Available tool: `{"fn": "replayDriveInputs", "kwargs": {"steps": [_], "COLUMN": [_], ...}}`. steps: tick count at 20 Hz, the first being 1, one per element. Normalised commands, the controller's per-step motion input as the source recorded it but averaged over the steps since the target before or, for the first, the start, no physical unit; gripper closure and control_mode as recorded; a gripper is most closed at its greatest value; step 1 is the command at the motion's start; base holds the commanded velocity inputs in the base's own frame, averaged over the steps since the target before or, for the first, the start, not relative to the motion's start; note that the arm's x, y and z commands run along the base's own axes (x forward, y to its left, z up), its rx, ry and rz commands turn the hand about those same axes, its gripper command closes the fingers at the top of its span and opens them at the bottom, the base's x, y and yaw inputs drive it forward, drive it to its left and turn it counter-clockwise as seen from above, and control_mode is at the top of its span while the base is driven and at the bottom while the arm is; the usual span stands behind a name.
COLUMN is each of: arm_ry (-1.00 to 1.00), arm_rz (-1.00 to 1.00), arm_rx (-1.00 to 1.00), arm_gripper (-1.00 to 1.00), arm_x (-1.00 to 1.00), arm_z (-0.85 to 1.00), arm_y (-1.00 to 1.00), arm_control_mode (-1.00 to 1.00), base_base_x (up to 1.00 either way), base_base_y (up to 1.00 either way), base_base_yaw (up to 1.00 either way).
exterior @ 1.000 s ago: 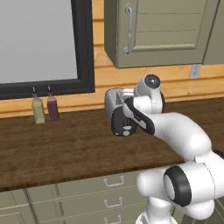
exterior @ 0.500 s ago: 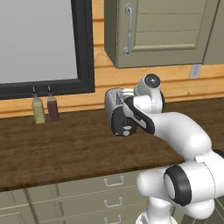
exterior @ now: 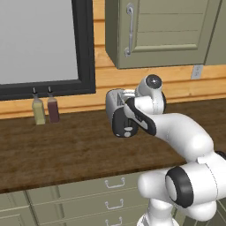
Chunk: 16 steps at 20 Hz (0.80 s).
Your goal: Start the toaster. Once the lever pops up, take the bread to the plate on the dining counter.
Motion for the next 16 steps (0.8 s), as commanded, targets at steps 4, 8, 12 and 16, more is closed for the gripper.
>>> {"fn": "replayDriveInputs", "kwargs": {"steps": [4,8,12,16], "arm_ry": [0.00,0.00,0.00,0.00], "arm_rz": [0.00,0.00,0.00,0.00], "arm_rx": [0.00,0.00,0.00,0.00], "arm_gripper": [-1.00,-1.00,-1.00,-1.00], "arm_x": [0.00,0.00,0.00,0.00], "arm_z": [0.00,0.00,0.00,0.00], "arm_y": [0.00,0.00,0.00,0.00], "arm_control_mode": [-1.00,-1.00,-1.00,-1.00], "base_base_x": [0.00,0.00,0.00,0.00], "base_base_y": [0.00,0.00,0.00,0.00], "base_base_yaw": [0.00,0.00,0.00,0.00]}}
